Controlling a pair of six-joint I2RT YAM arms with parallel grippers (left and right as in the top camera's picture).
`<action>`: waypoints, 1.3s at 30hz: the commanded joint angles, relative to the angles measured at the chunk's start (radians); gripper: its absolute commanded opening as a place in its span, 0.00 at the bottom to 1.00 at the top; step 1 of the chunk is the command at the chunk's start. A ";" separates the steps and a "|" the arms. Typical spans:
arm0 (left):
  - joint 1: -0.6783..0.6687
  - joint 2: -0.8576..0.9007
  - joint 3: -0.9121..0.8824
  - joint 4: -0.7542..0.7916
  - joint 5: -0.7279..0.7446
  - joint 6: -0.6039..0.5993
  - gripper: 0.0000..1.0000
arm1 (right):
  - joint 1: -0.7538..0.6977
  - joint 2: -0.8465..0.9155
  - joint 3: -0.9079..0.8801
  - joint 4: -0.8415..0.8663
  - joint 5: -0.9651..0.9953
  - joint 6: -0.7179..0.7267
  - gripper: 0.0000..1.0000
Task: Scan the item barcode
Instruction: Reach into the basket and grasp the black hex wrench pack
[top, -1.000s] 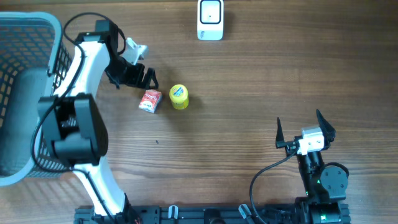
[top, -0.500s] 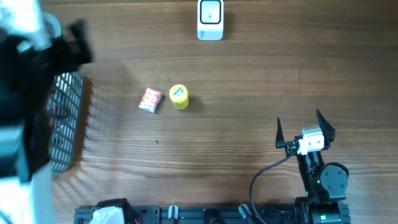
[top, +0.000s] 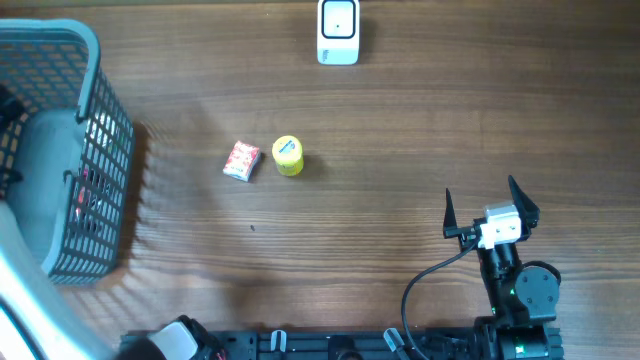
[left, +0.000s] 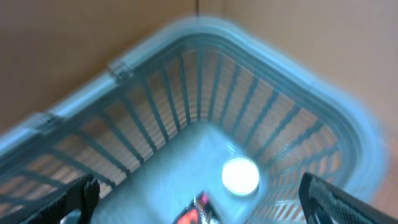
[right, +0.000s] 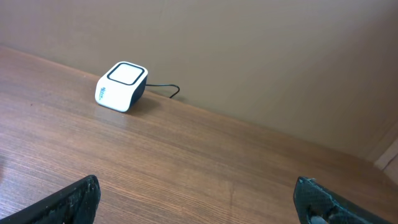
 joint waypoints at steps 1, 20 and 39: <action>0.006 0.132 -0.013 -0.080 0.072 0.129 1.00 | 0.000 -0.005 -0.001 0.003 -0.009 -0.009 1.00; 0.018 -0.046 -0.055 0.558 0.107 0.060 1.00 | 0.000 -0.005 -0.001 0.003 -0.009 -0.009 1.00; 0.077 -0.108 -0.391 0.536 0.042 0.169 1.00 | 0.000 -0.005 -0.001 0.003 -0.009 -0.009 1.00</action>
